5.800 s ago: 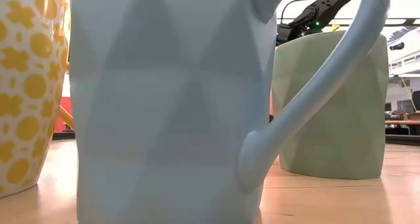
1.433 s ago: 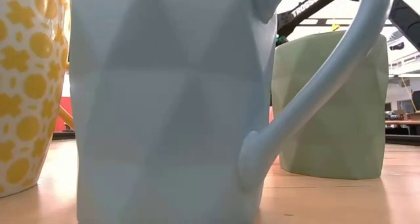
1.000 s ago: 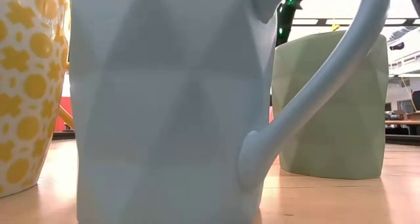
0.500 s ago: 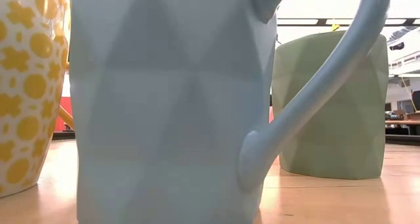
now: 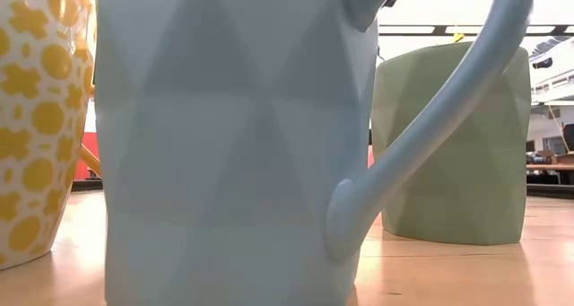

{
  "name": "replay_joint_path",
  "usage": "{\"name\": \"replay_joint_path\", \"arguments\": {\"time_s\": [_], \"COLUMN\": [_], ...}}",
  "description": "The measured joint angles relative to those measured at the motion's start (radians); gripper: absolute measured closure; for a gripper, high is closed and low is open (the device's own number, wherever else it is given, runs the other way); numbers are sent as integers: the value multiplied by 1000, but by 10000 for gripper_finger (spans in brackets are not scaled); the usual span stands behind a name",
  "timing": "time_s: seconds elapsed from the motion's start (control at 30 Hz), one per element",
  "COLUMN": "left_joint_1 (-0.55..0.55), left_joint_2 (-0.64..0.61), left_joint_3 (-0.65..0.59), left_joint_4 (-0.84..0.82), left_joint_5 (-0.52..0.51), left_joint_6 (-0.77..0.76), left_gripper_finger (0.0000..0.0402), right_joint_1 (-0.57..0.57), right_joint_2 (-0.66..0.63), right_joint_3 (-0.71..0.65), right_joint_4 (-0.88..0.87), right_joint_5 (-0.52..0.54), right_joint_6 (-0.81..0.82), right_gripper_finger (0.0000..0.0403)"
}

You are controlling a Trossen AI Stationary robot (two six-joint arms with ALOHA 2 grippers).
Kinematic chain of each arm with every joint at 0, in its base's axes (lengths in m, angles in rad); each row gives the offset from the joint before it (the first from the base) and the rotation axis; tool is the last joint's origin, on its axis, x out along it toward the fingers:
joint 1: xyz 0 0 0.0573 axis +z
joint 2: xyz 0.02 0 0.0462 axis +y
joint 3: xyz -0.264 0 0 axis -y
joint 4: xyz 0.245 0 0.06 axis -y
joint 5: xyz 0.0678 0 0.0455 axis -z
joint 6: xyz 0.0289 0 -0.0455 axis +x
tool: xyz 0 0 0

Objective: Place coffee mugs
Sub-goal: Put the green mug on the shelf

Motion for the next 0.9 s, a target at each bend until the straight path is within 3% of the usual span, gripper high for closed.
{"name": "replay_joint_path", "arguments": {"time_s": [0.4, 0.9], "left_joint_1": [0, 0], "left_joint_2": [0, 0], "left_joint_3": [0, 0], "left_joint_4": [0, 0], "left_joint_5": [0, 0], "left_joint_6": [0, 0], "left_gripper_finger": [372, 372], "right_joint_1": [109, 195], "right_joint_2": [0, 0], "right_joint_3": [-237, -322], "right_joint_4": [289, 323], "right_joint_5": [-6, -8], "right_joint_6": [132, 426], "right_gripper_finger": [201, 201]}}
